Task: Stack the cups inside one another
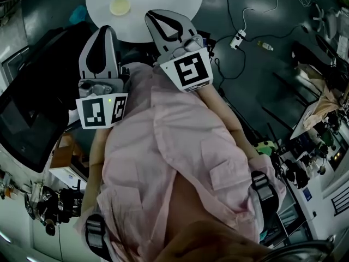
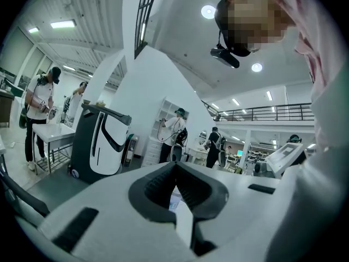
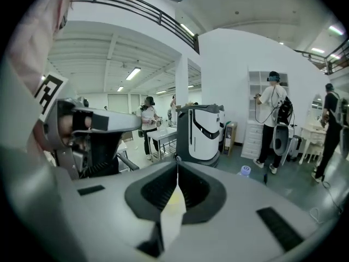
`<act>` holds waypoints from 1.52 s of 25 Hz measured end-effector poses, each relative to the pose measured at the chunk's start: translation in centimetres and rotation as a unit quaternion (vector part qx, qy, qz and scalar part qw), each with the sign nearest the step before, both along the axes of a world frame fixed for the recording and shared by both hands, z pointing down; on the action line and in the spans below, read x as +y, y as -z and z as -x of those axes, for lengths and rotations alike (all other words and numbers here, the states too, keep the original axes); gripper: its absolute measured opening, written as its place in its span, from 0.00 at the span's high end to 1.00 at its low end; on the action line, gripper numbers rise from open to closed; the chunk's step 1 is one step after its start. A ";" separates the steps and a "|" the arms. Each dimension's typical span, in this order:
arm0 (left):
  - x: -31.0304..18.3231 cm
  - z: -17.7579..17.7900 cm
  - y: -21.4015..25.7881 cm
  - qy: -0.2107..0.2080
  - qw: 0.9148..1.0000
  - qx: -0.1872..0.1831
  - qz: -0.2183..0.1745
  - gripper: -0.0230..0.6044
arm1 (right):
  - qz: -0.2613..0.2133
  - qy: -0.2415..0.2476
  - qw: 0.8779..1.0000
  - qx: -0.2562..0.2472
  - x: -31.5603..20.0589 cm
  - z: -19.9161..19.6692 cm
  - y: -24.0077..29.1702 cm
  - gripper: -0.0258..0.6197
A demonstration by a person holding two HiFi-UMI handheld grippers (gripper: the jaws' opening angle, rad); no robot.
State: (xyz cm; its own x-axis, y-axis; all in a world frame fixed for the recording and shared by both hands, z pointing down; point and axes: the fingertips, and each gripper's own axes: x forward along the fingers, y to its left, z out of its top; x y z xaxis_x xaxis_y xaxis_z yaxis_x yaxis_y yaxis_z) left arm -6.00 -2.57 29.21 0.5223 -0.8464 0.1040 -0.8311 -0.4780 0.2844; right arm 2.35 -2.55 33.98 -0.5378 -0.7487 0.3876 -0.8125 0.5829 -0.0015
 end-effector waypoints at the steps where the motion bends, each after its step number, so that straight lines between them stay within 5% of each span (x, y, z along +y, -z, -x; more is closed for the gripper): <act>1: 0.2 -0.3 0.1 0.002 1.000 -0.002 -0.002 0.94 | -0.002 0.006 1.000 0.005 0.4 -0.2 0.1 0.91; 14: 3.5 -1.6 0.2 0.078 0.997 -0.019 -0.019 0.94 | -0.020 0.083 0.995 0.047 3.1 -1.5 -0.8 0.91; 38: 4.3 -1.6 0.5 0.082 0.996 -0.017 -0.036 0.94 | -0.007 0.099 0.994 0.044 3.9 -1.1 -1.6 0.91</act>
State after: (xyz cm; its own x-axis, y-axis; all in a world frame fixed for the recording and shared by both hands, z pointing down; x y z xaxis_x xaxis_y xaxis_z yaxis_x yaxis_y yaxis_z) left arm -4.39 1.74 28.73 0.3729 -0.9262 0.0560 -0.9087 -0.3523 0.2241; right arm 3.44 1.35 35.58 -0.6392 -0.6380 0.4295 -0.6790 0.7304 0.0744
